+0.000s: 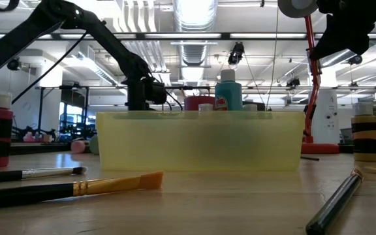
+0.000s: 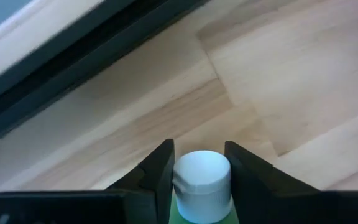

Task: Pick & Place Paint Supplies
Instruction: Put the large green paint bottle into the yellow bin

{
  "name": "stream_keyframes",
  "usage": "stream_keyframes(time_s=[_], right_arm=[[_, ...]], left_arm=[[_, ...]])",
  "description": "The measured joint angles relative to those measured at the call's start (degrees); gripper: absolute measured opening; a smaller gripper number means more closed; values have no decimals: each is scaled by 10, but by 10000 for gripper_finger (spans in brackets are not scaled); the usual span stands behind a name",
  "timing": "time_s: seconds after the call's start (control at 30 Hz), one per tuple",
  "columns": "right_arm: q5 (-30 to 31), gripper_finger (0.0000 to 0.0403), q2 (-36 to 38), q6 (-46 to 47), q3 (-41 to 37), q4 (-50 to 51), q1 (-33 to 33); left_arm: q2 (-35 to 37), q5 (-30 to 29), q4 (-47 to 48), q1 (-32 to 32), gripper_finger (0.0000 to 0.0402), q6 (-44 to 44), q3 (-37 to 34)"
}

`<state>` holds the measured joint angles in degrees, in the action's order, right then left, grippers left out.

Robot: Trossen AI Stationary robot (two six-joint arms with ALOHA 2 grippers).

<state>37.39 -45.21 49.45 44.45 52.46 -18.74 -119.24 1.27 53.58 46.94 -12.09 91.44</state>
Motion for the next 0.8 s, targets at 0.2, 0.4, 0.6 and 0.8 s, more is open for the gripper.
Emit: stream_keyframes(time_s=[0.2,0.4,0.6,0.8], right_arm=[[-1,8,0,0,0,1,0],[-3,8,0,0,0,1,0],[-3,8,0,0,0,1,0],[-3,8,0,0,0,1,0]], left_arm=[[38,54,9,-1,123,6,2],[121,71,22,-3,123,20,2],[235,68,19,-7,123,30,2],[316,65,27,-26,123,31,2]])
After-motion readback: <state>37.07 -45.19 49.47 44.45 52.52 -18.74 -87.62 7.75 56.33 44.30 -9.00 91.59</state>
